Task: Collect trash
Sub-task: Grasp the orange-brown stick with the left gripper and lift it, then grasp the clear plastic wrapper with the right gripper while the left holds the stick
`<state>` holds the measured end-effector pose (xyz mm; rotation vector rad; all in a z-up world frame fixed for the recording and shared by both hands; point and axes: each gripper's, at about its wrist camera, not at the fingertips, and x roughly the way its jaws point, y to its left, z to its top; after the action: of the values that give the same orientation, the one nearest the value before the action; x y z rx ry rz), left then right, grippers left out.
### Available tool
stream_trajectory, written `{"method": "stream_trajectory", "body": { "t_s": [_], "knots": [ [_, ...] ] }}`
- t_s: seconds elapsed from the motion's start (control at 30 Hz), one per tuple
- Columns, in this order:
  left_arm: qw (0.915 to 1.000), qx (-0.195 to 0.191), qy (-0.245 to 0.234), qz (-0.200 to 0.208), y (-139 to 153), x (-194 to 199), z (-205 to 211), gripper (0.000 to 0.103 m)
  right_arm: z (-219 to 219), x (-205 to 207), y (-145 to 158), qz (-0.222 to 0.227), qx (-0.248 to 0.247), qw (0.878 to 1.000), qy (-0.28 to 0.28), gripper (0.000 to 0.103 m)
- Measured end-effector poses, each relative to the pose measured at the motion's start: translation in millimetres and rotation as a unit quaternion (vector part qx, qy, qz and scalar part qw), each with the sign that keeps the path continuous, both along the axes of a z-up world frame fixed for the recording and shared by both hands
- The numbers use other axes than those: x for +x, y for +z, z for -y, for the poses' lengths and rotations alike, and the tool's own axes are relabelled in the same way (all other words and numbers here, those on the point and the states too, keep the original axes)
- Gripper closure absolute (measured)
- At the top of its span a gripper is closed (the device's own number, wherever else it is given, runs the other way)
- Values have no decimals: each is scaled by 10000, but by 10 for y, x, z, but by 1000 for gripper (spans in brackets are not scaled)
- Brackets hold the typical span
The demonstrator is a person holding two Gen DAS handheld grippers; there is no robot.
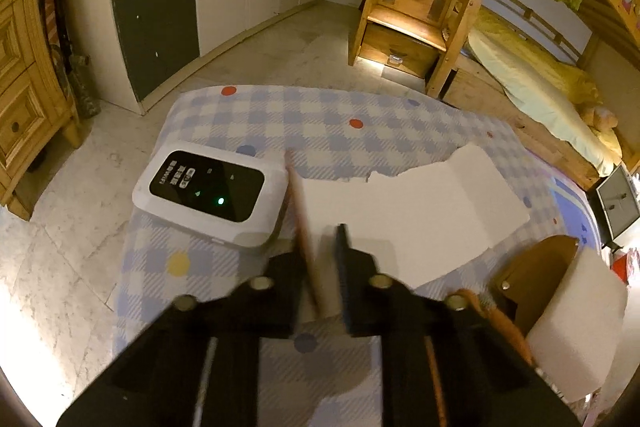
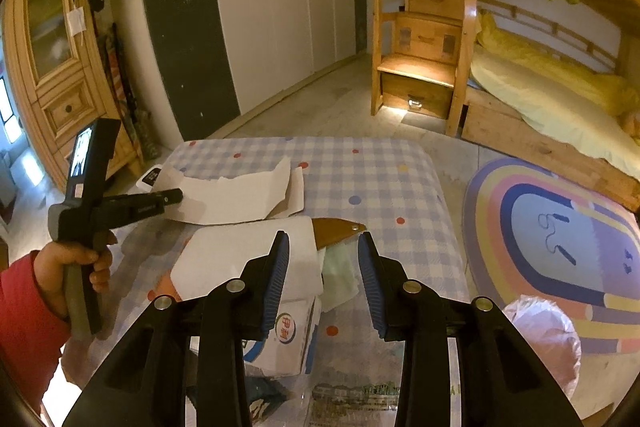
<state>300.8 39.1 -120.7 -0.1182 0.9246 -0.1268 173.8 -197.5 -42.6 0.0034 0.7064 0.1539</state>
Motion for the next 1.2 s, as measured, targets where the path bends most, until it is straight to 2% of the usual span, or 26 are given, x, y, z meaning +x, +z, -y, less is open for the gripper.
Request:
{"method": "stream_trajectory", "body": {
  "t_s": [0.1, 0.27, 0.4, 0.5, 0.67, 0.77, 0.87, 0.93, 1.03, 1.1, 1.2],
  "knots": [
    [9997, -134, 52, 190, 133, -68, -5, 100, 11, -53, 41, 43, -1, 10000, -20, 66],
    [9932, -430, 347, 1024, 579, -386, -74, 102, 62, -244, 164, 231, -17, 9997, -113, 66],
    [9837, -461, 443, 1683, 1019, -855, -75, 102, 137, -474, 241, 339, -28, 9993, -184, 65],
    [9785, -511, 408, 1954, 1196, -1248, -32, 102, 231, -651, 185, 265, -25, 9992, -283, 65],
    [9735, -743, 443, 2116, 1230, -1887, -25, 102, 378, -931, -95, -153, -36, 9991, -396, 64],
    [9701, -1010, 499, 2151, 1233, -2096, -61, 102, 475, -1047, -288, -389, -52, 9980, -490, 62],
    [9686, -968, 501, 2234, 1264, -2262, -23, 102, 561, -1115, -453, -630, 37, 9963, -582, 61],
    [9692, -942, 430, 2233, 1276, -2318, 42, 102, 581, -1119, -572, -790, 62, 9952, -573, 56],
    [9720, -871, 318, 2157, 1223, -2360, 119, 102, 557, -1105, -709, -981, 169, 9940, -456, 43],
    [9744, -779, 244, 2094, 1171, -2352, 207, 102, 501, -1076, -767, -1030, 125, 9939, -385, 32],
    [9772, -585, 140, 2034, 1078, -2361, 308, 102, 403, -1029, -859, -1105, -53, 9934, -304, 24]
  ]
}}
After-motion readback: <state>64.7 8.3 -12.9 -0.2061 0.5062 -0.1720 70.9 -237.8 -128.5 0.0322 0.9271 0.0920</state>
